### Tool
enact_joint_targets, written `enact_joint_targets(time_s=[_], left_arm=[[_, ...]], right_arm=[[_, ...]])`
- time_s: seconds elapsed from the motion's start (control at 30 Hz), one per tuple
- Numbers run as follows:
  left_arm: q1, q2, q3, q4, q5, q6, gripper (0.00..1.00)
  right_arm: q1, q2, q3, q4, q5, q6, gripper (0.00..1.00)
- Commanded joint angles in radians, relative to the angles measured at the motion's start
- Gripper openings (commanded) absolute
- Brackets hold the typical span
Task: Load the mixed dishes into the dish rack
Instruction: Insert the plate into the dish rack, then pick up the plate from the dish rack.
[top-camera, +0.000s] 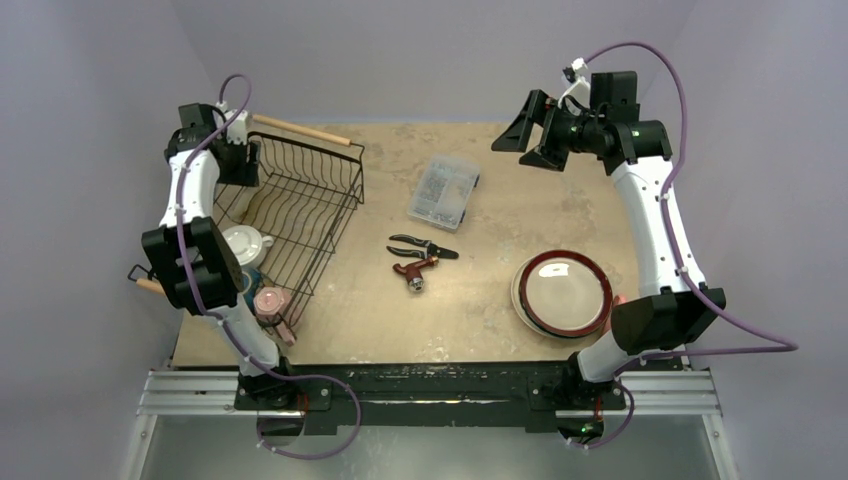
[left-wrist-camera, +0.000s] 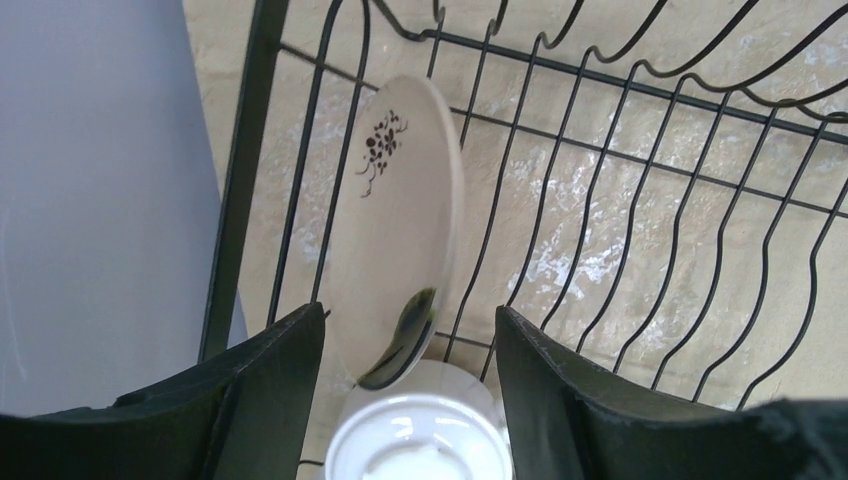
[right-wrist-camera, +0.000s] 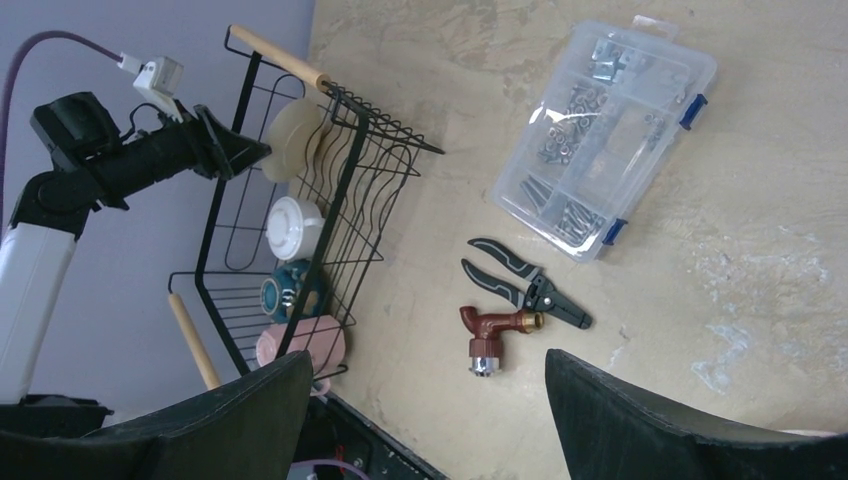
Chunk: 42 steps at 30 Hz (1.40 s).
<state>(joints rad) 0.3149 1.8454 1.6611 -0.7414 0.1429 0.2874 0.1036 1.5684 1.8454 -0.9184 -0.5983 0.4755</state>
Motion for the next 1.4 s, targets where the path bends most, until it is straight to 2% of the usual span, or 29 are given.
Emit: enact_joint_targets(time_s=[0.0, 0.13, 0.4, 0.43, 0.57, 0.7, 0.8, 0.97, 1.13, 1.37], left_arm=[[-0.029, 0.045, 0.077, 0.017, 0.01, -0.011, 0.62], [-0.041, 0.082, 0.096, -0.003, -0.066, 0.003, 0.6], [-0.046, 0.112, 0.089, 0.008, -0.074, 0.022, 0.5], [-0.048, 0.115, 0.09, 0.005, -0.078, 0.022, 0.48], [-0.053, 0.114, 0.097, 0.0, -0.11, 0.035, 0.24], [-0.053, 0.094, 0.088, 0.004, -0.128, 0.056, 0.11], [-0.053, 0.074, 0.09, 0.003, -0.121, 0.07, 0.06], [-0.051, 0.04, 0.105, -0.013, -0.129, 0.098, 0.0], [-0.051, -0.018, 0.116, -0.02, -0.139, 0.083, 0.0], [-0.051, -0.131, 0.103, -0.012, -0.114, -0.111, 0.0]], right_arm=[[-0.003, -0.045, -0.002, 0.039, -0.035, 0.012, 0.87], [-0.002, -0.047, -0.008, 0.042, -0.028, 0.012, 0.87], [-0.004, -0.035, -0.001, 0.042, -0.026, 0.016, 0.87], [-0.004, -0.035, -0.003, 0.044, -0.029, 0.017, 0.87], [-0.003, -0.028, 0.003, 0.049, -0.032, 0.02, 0.87], [-0.004, -0.029, 0.006, 0.052, -0.035, 0.023, 0.87], [-0.004, -0.032, 0.003, 0.05, -0.036, 0.021, 0.87], [-0.003, -0.039, 0.01, 0.052, -0.038, 0.022, 0.87], [-0.003, -0.044, 0.013, 0.049, -0.037, 0.018, 0.87], [-0.003, -0.053, 0.017, 0.049, -0.059, 0.004, 0.87]])
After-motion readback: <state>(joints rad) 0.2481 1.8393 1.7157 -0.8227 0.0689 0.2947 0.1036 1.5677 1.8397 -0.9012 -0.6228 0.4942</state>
